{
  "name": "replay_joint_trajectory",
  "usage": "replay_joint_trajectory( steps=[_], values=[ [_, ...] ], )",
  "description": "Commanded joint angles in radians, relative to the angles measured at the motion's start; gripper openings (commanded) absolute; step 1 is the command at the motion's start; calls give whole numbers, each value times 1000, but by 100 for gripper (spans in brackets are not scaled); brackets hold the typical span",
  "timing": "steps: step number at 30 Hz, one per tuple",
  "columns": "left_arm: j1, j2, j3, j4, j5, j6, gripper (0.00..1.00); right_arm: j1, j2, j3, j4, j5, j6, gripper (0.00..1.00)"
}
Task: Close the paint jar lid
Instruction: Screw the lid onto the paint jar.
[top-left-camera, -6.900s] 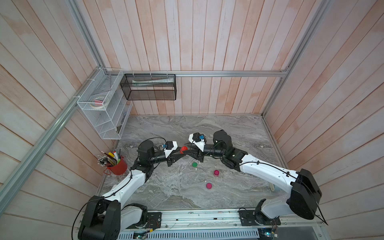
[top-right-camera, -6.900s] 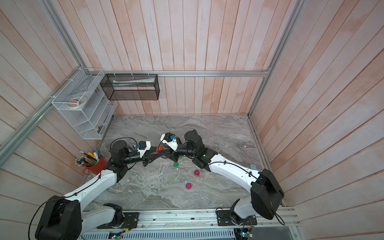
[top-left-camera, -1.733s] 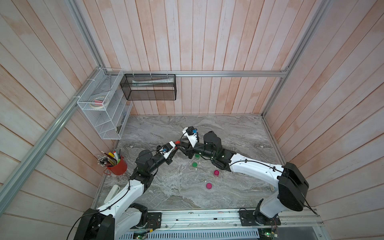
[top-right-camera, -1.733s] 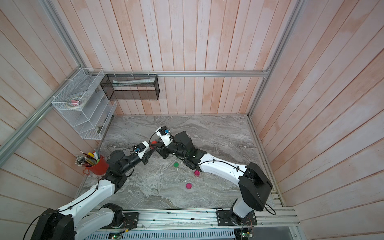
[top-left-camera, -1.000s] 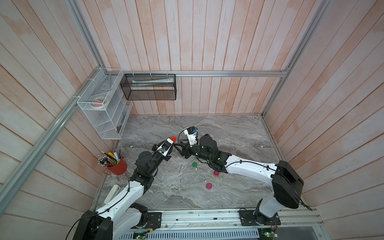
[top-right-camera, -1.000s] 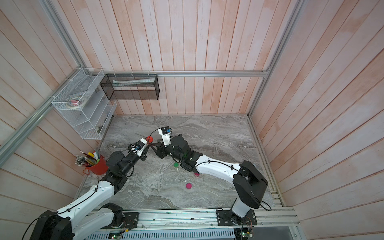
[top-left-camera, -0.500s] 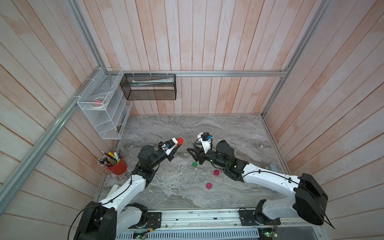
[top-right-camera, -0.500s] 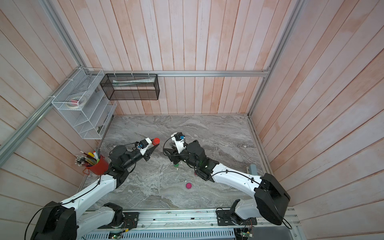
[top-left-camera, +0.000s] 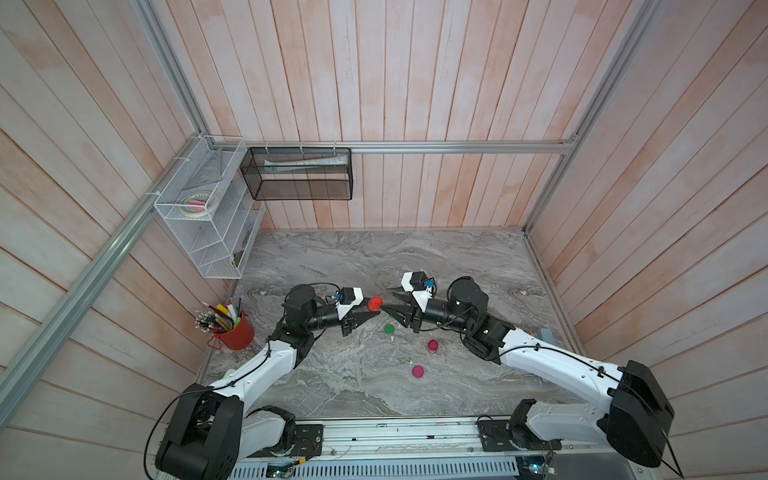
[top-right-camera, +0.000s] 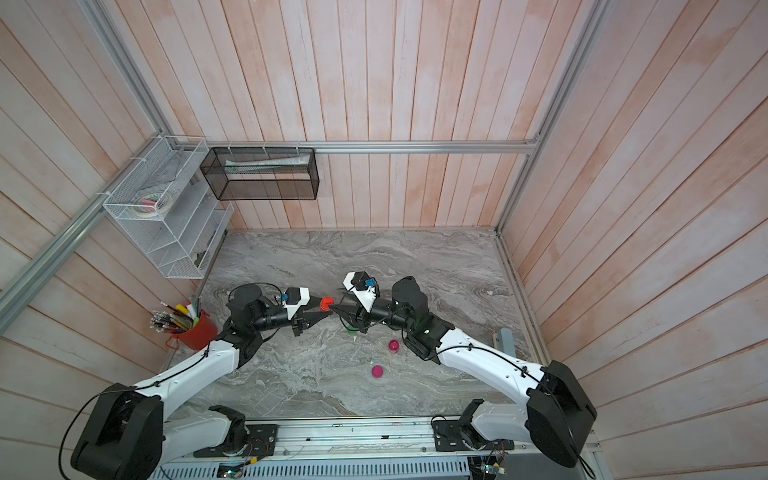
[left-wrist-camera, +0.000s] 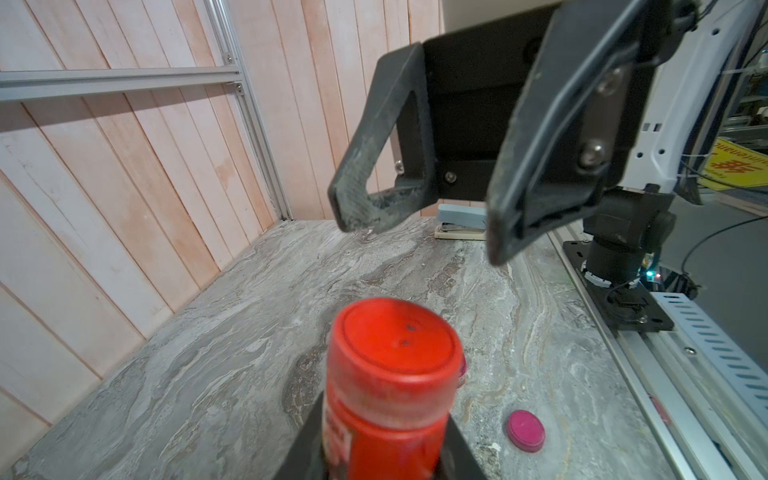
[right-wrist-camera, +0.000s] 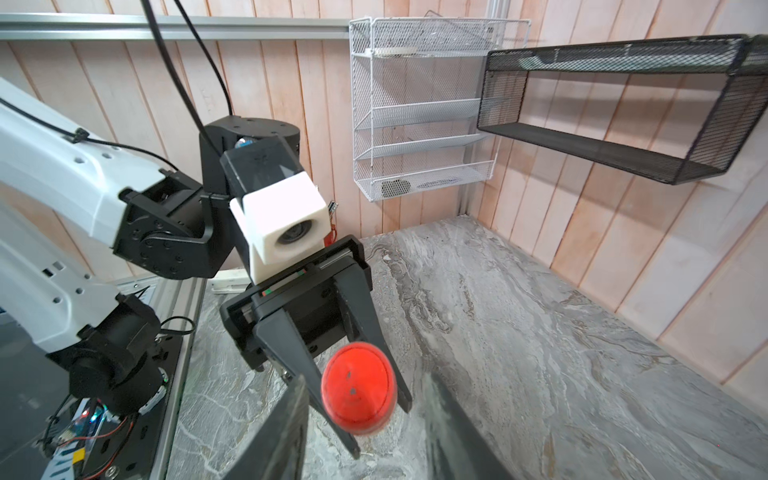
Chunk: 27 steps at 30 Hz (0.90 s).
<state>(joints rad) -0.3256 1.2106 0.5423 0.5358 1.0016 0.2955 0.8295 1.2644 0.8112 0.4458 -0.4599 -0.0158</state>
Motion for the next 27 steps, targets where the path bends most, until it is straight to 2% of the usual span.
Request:
replay_joint_trajectory(
  steps=[1,27],
  values=[
    [3,-2,24,16,48,-16,28,-3,28,41,-23,-58,-28,46],
    [3,-3,24,12,29,-6,27,13,107,100,-82,-85,-39,36]
  ],
)
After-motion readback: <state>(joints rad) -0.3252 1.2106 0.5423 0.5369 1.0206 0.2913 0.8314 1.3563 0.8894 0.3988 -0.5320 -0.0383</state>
